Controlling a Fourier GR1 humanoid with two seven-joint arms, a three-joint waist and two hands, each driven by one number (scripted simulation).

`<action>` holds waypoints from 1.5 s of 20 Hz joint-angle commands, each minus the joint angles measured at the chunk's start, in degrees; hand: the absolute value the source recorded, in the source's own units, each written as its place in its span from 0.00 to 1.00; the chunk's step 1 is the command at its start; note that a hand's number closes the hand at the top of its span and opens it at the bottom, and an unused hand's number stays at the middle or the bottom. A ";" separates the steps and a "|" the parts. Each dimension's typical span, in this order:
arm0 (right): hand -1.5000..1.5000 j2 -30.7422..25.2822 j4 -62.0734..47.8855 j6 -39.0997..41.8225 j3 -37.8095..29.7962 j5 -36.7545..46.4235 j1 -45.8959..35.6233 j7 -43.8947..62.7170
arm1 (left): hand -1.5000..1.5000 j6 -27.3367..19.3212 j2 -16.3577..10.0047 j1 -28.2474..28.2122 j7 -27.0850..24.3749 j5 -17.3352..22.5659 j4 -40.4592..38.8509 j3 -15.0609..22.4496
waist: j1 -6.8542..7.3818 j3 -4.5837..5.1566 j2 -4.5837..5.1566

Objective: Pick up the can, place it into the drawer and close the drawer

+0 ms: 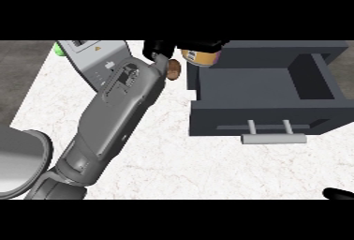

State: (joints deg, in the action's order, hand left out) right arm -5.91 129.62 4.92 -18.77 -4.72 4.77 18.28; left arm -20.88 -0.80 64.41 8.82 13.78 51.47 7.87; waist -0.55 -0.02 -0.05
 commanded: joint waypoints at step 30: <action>0.00 -2.31 -0.44 0.00 3.17 -0.64 -7.79 3.80 | 0.00 -16.10 0.80 28.68 -2.20 12.86 -32.02 10.64 | -6.33 -0.23 1.43</action>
State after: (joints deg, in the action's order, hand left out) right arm -8.70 128.46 4.18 -17.04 -5.21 -3.40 22.61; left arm -33.44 -0.01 91.51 6.45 25.17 20.47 16.87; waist -5.85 -0.20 1.29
